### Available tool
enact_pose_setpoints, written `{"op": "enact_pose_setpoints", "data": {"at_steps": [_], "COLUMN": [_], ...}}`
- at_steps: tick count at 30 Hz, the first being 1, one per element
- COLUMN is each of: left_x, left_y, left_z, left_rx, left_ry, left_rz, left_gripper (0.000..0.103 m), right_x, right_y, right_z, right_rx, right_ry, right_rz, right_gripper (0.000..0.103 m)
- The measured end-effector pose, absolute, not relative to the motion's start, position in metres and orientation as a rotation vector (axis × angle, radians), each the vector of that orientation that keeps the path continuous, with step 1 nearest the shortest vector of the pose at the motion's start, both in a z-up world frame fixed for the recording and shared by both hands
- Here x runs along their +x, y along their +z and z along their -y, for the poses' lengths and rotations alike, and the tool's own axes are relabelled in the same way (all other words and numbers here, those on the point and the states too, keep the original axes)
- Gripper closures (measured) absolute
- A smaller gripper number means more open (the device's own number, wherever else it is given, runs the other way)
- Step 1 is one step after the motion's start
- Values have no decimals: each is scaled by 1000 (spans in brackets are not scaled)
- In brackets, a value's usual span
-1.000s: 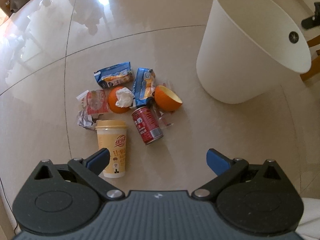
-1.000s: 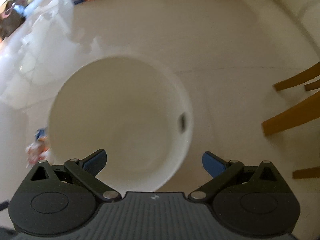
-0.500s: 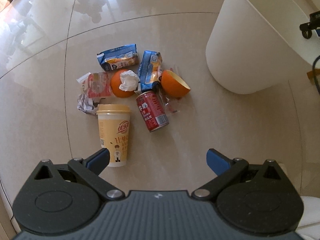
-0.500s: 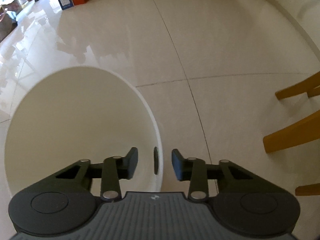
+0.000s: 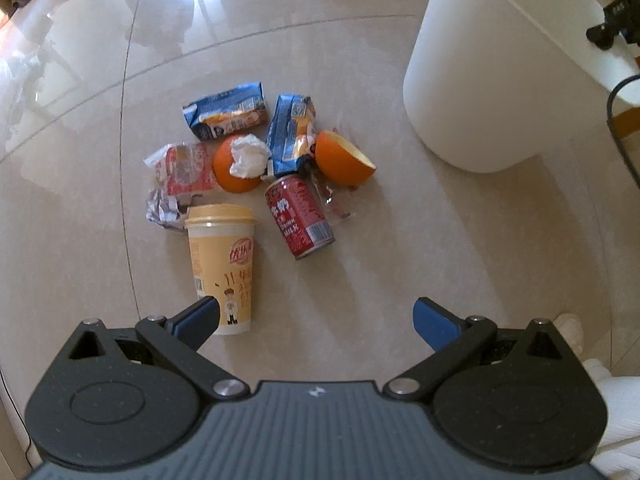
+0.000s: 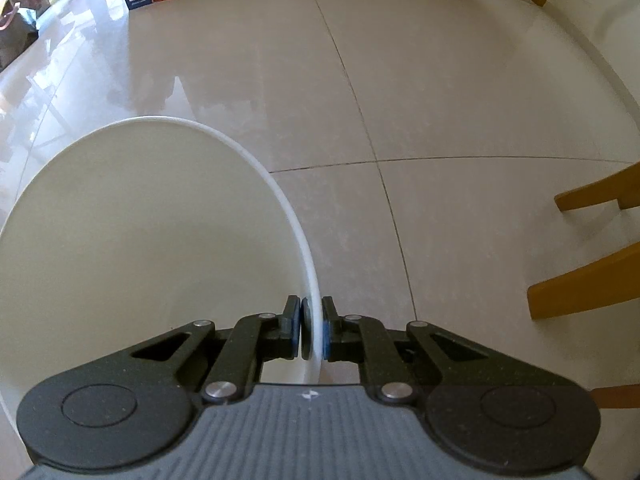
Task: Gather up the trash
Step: 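Clamp the white bin rim with the right tool while the left tool approaches the yellow cup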
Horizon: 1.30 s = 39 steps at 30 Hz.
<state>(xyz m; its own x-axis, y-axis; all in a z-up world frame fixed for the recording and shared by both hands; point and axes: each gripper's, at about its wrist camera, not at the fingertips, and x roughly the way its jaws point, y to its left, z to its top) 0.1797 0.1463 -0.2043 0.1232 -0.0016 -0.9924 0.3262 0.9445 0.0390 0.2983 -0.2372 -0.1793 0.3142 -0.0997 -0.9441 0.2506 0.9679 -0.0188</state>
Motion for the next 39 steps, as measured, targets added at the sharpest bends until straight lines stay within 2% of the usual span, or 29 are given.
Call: {"op": "enact_pose_setpoints", "data": {"at_steps": [13,18,22,29,37,39], "left_x": [193,203,212,224,235,238], "left_y": [-252,-273,-287,-333,-358,-363], "left_z": [-176,-180,-217,-247,-242,-243], "left_rx": [350,558,406,217,231,236], "left_ry": [-295,-487,-422,-253,-233,-228], "left_rz": [-1305,-1237,-1236,-1347,-1357,-1365], "left_gripper": [1,1,1,13,15,22], "right_x": [299,297,298,308,317,320], "right_y": [-181,-186,-181,-183,-183,-183], "right_z": [240,254,257,262,259,259], "right_rx": [162,178,177,197,192,191], "right_ry": [-207,-202,-198,-205,-229,-235], "right_rz": [-1186,-1181,-1180,-1202,-1243,-1257], "right_gripper": [90,91,91,91,89,89]}}
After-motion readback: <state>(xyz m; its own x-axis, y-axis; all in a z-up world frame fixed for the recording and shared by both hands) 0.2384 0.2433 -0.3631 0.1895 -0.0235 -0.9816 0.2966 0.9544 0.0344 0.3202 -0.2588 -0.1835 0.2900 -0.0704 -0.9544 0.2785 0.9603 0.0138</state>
